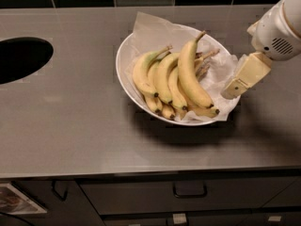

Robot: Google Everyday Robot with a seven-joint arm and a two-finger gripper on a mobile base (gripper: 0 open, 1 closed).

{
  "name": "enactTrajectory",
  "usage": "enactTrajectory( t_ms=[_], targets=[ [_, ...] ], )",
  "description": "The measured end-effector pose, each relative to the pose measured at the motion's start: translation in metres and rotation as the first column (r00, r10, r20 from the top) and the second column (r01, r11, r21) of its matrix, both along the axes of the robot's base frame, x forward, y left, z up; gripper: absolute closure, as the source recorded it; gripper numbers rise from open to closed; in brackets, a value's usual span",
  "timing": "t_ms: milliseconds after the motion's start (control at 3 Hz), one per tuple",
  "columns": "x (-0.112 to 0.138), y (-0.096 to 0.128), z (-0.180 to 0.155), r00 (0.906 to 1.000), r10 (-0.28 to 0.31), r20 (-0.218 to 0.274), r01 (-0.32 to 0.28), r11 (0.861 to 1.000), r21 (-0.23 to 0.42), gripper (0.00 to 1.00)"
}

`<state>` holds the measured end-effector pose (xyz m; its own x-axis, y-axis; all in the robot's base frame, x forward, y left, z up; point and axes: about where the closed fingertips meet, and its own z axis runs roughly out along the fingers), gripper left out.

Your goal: Pick banana from white bowl

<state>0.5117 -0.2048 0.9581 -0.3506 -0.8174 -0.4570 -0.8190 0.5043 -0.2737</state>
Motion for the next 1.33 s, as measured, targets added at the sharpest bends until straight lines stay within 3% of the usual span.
enactTrajectory(
  t_ms=[333,667,1333],
  targets=[
    [0.010,0.003,0.009,0.9987,-0.007,0.050,0.006,1.000,0.011,0.00],
    [0.009,0.010,0.009,0.9987,0.003,0.050,-0.003,1.000,0.002,0.00],
    [0.000,0.058,0.001,0.9972,0.063,0.040,-0.064,0.998,0.002,0.00]
  ],
)
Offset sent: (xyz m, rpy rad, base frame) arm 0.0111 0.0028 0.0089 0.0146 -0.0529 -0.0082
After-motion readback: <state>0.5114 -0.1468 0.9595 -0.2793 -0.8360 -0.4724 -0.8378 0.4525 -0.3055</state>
